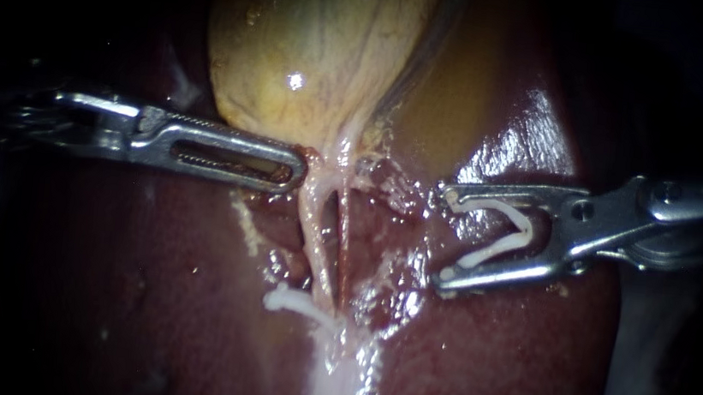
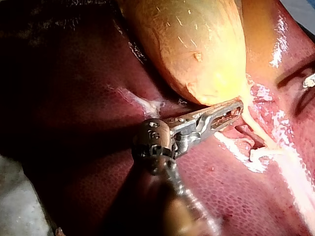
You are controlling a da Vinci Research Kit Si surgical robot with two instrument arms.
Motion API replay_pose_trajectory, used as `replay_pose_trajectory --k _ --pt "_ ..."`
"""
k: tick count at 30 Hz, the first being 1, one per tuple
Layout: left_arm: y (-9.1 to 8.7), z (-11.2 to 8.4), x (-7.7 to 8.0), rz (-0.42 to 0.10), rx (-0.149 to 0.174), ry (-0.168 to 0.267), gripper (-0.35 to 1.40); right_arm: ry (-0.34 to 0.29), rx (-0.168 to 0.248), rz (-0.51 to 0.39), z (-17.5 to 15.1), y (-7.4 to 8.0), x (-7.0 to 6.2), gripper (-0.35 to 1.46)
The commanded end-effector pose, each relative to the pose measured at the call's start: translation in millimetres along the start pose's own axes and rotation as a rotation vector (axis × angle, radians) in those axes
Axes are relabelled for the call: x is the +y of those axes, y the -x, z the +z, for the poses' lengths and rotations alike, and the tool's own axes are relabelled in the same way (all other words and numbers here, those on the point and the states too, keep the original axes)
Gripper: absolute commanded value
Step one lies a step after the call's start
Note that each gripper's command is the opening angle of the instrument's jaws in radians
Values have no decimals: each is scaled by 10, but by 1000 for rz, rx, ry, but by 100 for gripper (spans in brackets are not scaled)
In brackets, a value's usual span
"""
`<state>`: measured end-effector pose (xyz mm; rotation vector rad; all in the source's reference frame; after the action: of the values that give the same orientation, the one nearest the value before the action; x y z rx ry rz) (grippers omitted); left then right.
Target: Clipping second clip left tube
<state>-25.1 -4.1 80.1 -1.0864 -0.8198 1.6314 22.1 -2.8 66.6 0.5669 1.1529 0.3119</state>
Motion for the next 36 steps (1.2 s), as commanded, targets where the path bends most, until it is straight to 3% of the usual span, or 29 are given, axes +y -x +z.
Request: replay_pose_trajectory --k 1,8,19,29,36 --pt "0 0 0 0 0 0 -35 0 0 0 0 0 0 50" --pt "-8 -19 10 -7 -7 10 -35 1 0 -1 2 1 0 50" --pt "-30 -63 30 -25 13 -4 -35 2 3 0 2 1 1 50" --pt "-30 -69 38 -22 20 -3 -35 3 3 0 6 0 1 50" --pt "-29 -67 39 -22 21 -4 -35 -2 3 -7 36 4 -2 50"
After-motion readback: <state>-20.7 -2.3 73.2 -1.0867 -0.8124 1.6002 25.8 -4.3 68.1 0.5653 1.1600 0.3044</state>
